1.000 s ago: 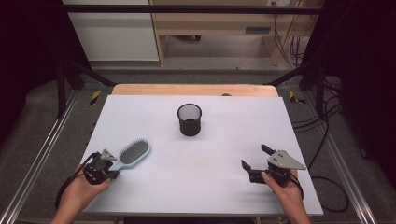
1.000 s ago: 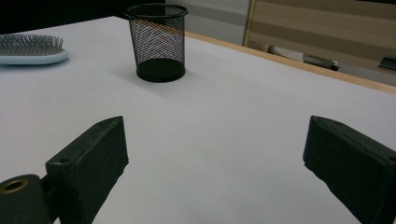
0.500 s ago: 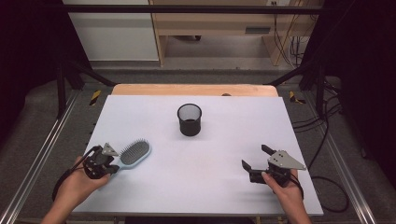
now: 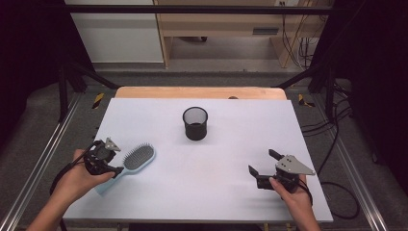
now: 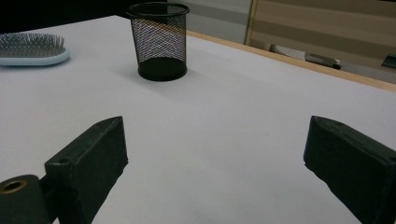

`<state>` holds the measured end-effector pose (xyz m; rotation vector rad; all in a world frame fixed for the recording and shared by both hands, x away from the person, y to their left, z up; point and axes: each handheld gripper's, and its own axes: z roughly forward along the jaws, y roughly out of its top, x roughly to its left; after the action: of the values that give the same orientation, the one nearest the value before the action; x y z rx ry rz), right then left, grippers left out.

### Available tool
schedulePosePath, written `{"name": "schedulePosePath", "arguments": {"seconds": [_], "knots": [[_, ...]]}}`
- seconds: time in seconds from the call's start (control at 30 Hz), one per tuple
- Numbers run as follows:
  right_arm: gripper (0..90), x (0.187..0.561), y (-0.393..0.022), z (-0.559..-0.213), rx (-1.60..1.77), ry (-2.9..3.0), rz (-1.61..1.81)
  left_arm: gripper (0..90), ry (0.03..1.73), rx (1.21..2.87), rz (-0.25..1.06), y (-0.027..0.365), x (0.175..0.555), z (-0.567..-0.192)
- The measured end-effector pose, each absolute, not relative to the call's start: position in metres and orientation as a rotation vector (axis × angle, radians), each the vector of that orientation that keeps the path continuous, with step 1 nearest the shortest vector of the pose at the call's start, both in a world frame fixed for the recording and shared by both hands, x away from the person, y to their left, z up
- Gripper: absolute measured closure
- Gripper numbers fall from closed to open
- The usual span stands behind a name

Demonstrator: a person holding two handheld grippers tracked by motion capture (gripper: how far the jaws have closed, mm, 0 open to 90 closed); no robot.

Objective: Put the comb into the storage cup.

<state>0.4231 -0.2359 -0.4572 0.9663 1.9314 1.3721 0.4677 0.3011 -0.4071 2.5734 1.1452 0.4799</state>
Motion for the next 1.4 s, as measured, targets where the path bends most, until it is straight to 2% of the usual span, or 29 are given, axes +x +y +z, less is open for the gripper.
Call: {"name": "schedulePosePath", "arguments": {"seconds": [0.17,0.2,0.6,0.8,1.1,1.4], "knots": [[6.3,0.423,-0.235,-0.458,0.964,1.938,1.366,9.0,1.176,2.559,0.469,0.302,0.469,-0.412],[6.3,0.423,-0.235,-0.458,0.964,1.939,1.365,6.7,1.196,2.542,0.447,0.303,0.47,-0.413],[6.3,0.423,-0.234,-0.459,0.96,1.947,1.361,7.6,1.21,2.529,0.326,0.31,0.473,-0.427],[6.3,0.423,-0.234,-0.459,0.956,1.952,1.356,15.1,1.204,2.533,0.296,0.309,0.476,-0.433],[6.3,0.423,-0.233,-0.459,0.954,1.954,1.351,40.7,1.177,2.57,0.237,0.305,0.477,-0.436],[6.3,0.423,-0.233,-0.459,0.953,1.957,1.35,54.4,1.186,2.579,0.212,0.304,0.48,-0.439]]}}
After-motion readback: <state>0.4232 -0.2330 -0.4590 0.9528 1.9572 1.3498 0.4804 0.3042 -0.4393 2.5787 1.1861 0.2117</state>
